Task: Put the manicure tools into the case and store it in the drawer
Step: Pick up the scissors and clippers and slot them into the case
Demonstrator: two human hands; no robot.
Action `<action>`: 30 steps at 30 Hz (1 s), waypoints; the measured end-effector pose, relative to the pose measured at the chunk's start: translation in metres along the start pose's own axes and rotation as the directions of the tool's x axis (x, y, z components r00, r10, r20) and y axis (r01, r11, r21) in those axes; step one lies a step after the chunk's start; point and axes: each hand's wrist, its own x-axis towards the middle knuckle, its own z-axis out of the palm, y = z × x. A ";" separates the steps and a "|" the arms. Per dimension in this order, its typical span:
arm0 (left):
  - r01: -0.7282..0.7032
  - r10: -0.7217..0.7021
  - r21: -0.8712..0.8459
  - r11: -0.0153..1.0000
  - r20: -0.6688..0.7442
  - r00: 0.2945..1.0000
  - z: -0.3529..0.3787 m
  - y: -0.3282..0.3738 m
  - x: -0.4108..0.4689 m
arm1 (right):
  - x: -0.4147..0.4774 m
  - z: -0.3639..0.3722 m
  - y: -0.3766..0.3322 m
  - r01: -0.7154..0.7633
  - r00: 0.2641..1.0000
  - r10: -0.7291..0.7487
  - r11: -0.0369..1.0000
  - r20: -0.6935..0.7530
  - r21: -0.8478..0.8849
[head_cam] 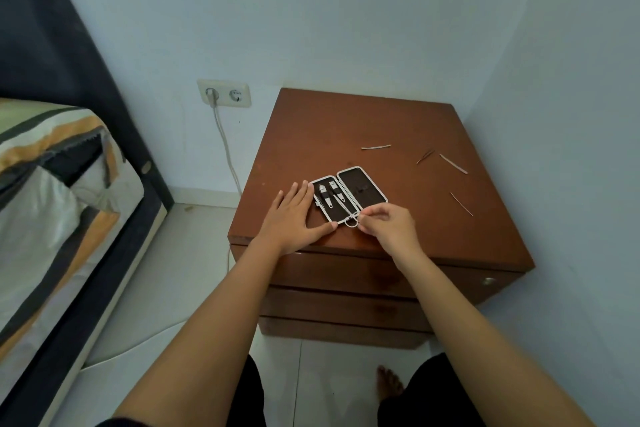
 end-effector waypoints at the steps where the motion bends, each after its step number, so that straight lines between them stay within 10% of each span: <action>1: 0.001 -0.001 0.003 1.000 -0.004 1.000 0.000 0.000 0.000 | 0.000 0.000 0.001 0.001 1.000 -0.001 1.000 0.000 -0.011; 22: -0.011 0.012 0.012 1.000 -0.077 0.997 0.008 -0.005 0.001 | 0.001 0.012 -0.002 0.079 0.993 -0.094 0.978 -0.070 -0.193; 30: -0.023 0.024 0.014 1.000 -0.083 0.996 0.010 -0.008 0.002 | -0.001 0.017 0.000 0.424 0.893 -0.426 0.697 0.143 -0.578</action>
